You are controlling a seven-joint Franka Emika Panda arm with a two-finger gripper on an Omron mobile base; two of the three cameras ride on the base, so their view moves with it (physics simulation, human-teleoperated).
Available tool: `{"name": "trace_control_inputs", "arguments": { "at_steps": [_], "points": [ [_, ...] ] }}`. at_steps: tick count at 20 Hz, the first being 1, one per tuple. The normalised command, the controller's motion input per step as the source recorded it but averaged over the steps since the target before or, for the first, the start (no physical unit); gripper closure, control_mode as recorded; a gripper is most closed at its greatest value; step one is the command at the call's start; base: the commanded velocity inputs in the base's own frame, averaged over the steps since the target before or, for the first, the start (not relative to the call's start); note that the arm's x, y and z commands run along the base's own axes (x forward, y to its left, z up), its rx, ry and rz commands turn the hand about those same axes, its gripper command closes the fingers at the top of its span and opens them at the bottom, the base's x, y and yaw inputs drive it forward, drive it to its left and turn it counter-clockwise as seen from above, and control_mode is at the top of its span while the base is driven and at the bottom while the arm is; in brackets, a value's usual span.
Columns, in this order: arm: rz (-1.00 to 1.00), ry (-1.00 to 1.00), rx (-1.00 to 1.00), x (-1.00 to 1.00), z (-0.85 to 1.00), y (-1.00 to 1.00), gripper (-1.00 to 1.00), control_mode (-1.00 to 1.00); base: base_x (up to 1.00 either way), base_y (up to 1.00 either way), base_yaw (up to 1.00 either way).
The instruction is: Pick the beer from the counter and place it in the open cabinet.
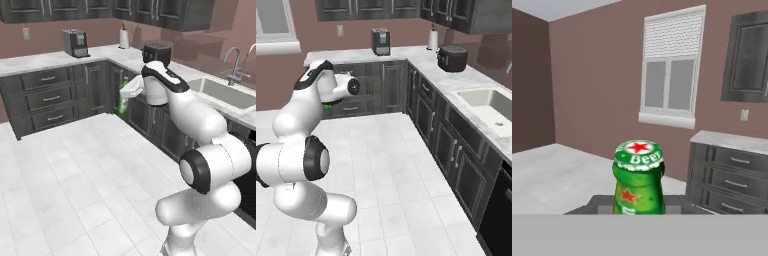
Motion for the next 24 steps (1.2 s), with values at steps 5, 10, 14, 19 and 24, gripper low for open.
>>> {"name": "trace_control_inputs", "arguments": {
  "at_steps": [5,10,14,19,24],
  "points": [
    [0.0,0.0,0.0,0.0,0.0,0.0,1.0,1.0,-0.37,0.08,-0.49],
    [0.0,0.0,0.0,0.0,0.0,0.0,1.0,1.0,-0.31,0.22,-0.45],
    [0.0,0.0,0.0,0.0,0.0,0.0,1.0,1.0,-0.27,0.16,-0.46],
    [0.0,0.0,0.0,0.0,0.0,0.0,1.0,1.0,-0.17,0.16,-0.43],
    [0.0,0.0,0.0,0.0,0.0,0.0,1.0,1.0,-0.22,0.13,-0.43]
  ]
}}
